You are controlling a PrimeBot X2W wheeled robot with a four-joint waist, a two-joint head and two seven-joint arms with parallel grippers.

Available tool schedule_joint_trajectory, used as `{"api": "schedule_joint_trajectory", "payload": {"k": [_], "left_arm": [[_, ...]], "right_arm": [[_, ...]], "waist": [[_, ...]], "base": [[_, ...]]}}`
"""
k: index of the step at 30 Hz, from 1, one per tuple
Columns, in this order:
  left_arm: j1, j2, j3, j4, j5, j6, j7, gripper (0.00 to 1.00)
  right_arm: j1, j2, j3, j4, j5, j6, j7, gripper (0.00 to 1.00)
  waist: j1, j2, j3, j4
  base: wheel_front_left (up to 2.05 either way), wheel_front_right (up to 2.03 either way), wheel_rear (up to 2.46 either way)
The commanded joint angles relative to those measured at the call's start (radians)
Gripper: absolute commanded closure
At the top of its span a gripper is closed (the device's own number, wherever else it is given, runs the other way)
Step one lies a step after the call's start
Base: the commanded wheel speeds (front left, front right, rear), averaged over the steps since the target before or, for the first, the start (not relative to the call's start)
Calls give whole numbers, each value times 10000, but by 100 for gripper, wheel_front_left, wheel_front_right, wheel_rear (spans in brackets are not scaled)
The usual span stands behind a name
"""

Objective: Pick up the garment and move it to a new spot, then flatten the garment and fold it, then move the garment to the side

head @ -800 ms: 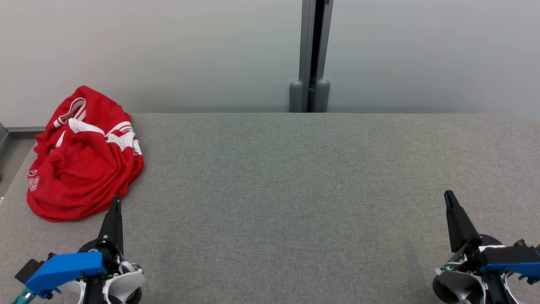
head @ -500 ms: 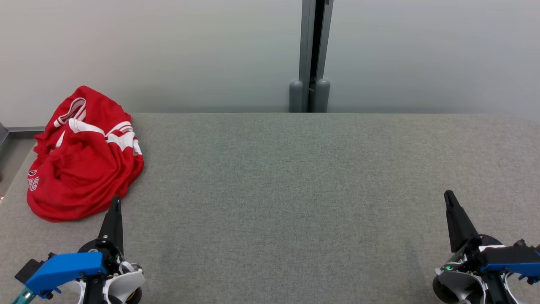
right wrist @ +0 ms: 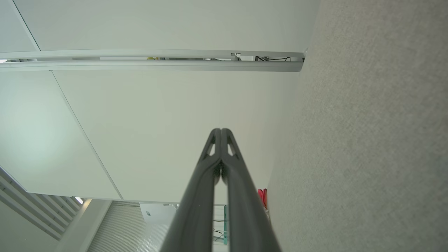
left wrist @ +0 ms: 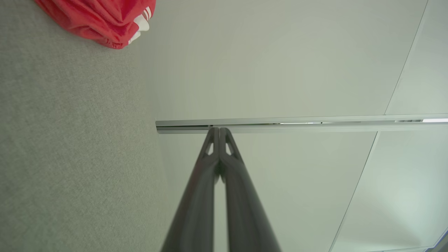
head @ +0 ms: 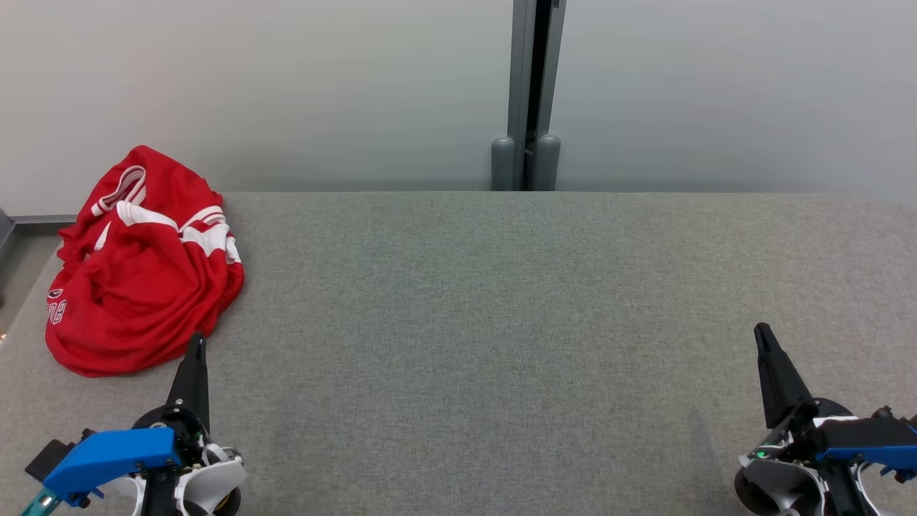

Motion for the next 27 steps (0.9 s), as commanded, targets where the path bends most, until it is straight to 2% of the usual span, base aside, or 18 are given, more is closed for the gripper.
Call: {"api": "schedule_joint_trajectory", "payload": {"k": [1, 17, 18, 27], "left_arm": [[-109, -21, 4, -43, -21, -43, 22, 100], [-109, -21, 4, -43, -20, -43, 22, 100], [12, -2, -2, 30, 0, 2, -4, 0], [423, -36, -323, 156, 152, 1, -315, 0]], "right_arm": [[128, -53, -12, -38, 16, 5, 12, 100], [128, -53, -12, -38, 16, 5, 12, 100], [2, 6, 4, 27, -2, 0, -1, 0], [202, 48, 265, 243, -162, -8, -307, 0]], "waist": [[0, 0, 0, 0], [0, 0, 0, 0], [0, 0, 0, 0], [0, 0, 1, 2]], "base": [[0, 0, 0], [0, 0, 0], [0, 0, 0], [0, 0, 0]]}}
